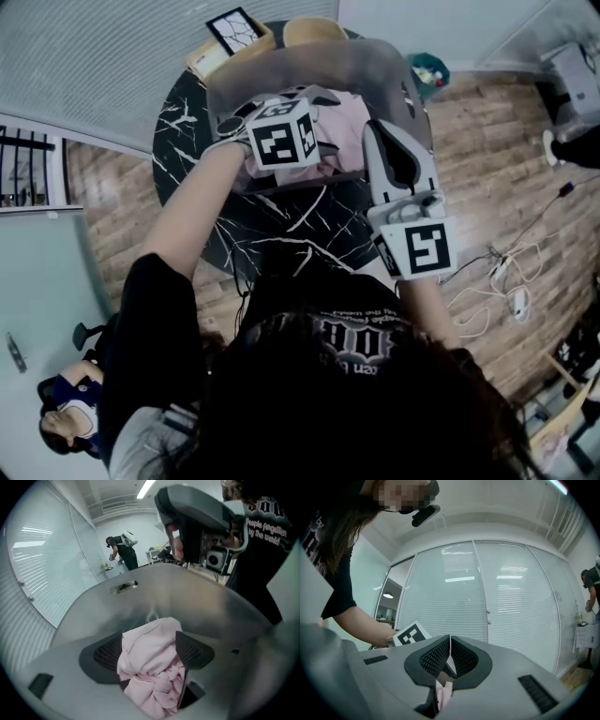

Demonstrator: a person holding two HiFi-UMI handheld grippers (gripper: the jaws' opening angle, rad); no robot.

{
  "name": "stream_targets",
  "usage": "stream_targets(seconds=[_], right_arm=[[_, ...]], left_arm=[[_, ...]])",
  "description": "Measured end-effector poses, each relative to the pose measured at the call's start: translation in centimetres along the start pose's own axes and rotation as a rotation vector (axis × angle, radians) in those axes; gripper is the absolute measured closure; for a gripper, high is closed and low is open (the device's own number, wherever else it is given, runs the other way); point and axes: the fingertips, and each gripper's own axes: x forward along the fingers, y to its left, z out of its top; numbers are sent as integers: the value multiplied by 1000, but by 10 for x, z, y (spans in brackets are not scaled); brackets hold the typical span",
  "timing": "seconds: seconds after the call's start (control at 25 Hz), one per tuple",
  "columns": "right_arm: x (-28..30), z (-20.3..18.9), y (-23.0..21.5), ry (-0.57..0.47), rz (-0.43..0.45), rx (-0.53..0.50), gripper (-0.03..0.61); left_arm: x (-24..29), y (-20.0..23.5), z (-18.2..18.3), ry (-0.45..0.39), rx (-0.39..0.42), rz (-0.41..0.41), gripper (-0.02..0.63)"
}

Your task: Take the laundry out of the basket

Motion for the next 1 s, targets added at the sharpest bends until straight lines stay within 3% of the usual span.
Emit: stream_targets(seconds=[0.2, 0.48, 1.0], right_arm=[[1, -3, -7, -1, -1, 10, 549], [2, -7, -16, 3, -14, -11, 549], [5, 0, -25, -46, -8, -3, 549]], left_arm=[[25, 3, -6, 61, 35, -28, 215], [49, 9, -16, 125, 76, -73, 207], [85, 16, -32, 141, 9, -88, 148]])
